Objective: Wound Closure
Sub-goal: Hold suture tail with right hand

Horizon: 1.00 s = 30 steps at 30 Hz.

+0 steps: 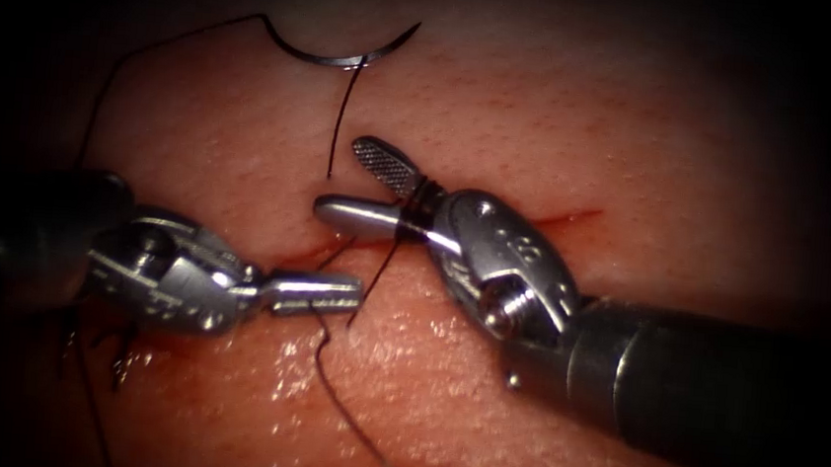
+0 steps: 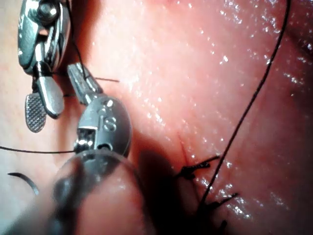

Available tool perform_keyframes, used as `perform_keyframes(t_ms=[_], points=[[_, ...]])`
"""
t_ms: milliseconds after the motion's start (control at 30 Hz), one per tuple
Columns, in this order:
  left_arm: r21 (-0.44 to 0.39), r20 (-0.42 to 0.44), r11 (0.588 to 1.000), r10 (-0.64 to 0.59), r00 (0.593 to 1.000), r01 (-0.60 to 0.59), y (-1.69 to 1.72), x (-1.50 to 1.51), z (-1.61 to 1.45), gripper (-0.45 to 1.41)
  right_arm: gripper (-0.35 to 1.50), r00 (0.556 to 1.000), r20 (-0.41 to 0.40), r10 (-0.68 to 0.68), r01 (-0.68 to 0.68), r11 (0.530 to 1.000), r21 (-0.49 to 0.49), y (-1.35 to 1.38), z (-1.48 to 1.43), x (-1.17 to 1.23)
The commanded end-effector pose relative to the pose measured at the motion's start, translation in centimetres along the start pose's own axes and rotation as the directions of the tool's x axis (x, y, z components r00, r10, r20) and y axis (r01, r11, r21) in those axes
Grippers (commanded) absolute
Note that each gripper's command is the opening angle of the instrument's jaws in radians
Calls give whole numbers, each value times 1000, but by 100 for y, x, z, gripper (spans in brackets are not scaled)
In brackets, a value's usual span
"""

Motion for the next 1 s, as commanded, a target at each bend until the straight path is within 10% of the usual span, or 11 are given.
perform_keyframes(t_ms=[33, 1000], points=[[0, -2, 1000, 2, 1000, -2, -2, -5, 6, -45, 78, 1000, -1, 1, -1, 1000, 0, 1, 13, -1], [28, 14, 999, -39, 999, 39, -45, -67, 5, -45, 74, 993, -27, 114, -116, 990, -80, 23, 58, 2]])
